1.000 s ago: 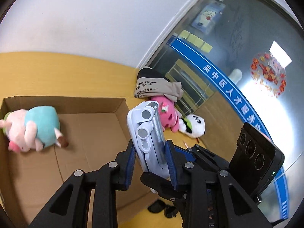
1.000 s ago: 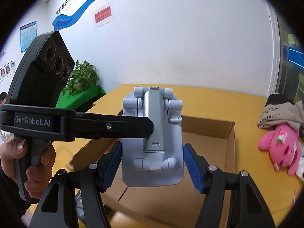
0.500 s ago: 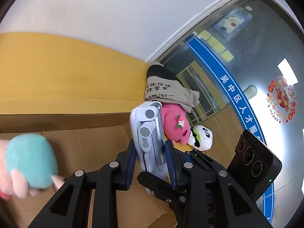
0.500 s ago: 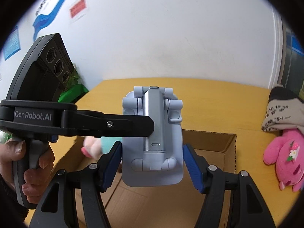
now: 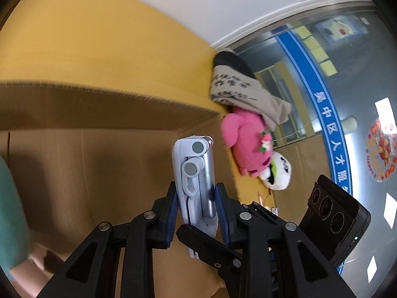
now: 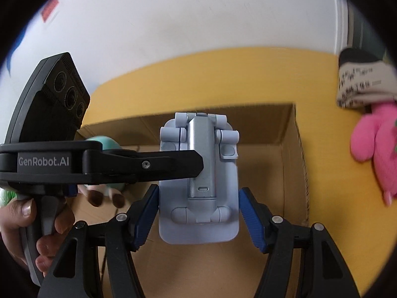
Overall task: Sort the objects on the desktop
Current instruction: 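Lower the phone stand into the cardboard box and open both tools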
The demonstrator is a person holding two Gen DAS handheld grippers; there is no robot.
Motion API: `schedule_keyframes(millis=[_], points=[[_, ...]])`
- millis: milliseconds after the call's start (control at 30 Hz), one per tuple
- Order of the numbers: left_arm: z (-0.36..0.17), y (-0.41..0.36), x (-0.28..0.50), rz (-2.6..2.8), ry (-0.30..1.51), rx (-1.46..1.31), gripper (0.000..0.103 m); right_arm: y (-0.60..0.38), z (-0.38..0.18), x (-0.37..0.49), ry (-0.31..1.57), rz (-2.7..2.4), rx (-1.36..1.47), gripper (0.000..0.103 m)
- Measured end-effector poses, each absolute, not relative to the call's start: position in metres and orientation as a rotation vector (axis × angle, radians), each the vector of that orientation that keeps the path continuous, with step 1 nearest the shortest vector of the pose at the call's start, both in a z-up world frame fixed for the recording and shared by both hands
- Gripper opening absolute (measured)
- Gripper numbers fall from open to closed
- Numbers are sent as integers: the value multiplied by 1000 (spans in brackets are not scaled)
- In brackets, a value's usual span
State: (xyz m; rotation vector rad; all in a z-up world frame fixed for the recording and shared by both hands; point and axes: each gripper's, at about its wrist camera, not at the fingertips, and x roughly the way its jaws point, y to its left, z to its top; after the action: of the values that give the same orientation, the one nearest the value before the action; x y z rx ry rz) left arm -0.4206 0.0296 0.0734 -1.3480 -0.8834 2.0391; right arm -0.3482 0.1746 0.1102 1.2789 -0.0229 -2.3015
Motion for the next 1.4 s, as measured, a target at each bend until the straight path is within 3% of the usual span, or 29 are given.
schedule_keyframes(millis=[233,267,300,500,567,633,733,867,967,1100,1400], points=[[48,34,-431,2052,-880,-1420,30,165,85,-354,-19,-2304,1385,63],[44,36,-433,2060,-866,-1435,27,165,82,-355,-18,-2305,1395,61],[38,39,-434,2075,-848,-1464,23,162,80,-355,-12,-2298,1394,44],[34,38,-432,2085,-858,-1448,25,149,79,-346,107,-2366,1388,44],[37,39,-431,2112,-833,-1465,33,148,76,-349,120,-2371,1391,45],[48,37,-426,2185,-815,-1447,63,147,78,-345,123,-2374,1389,45],[85,33,-404,2322,-736,-1302,77,159,84,-361,140,-2411,1342,47],[147,22,-353,2603,-526,-1115,82,171,124,-321,146,-2487,1192,77],[198,16,-292,2875,-266,-885,100,179,152,-282,163,-2552,1098,81],[242,-2,-203,3082,-154,-603,103,186,176,-231,184,-2562,1027,81],[271,-20,-60,3192,18,-523,103,198,219,-151,220,-2600,854,81]])
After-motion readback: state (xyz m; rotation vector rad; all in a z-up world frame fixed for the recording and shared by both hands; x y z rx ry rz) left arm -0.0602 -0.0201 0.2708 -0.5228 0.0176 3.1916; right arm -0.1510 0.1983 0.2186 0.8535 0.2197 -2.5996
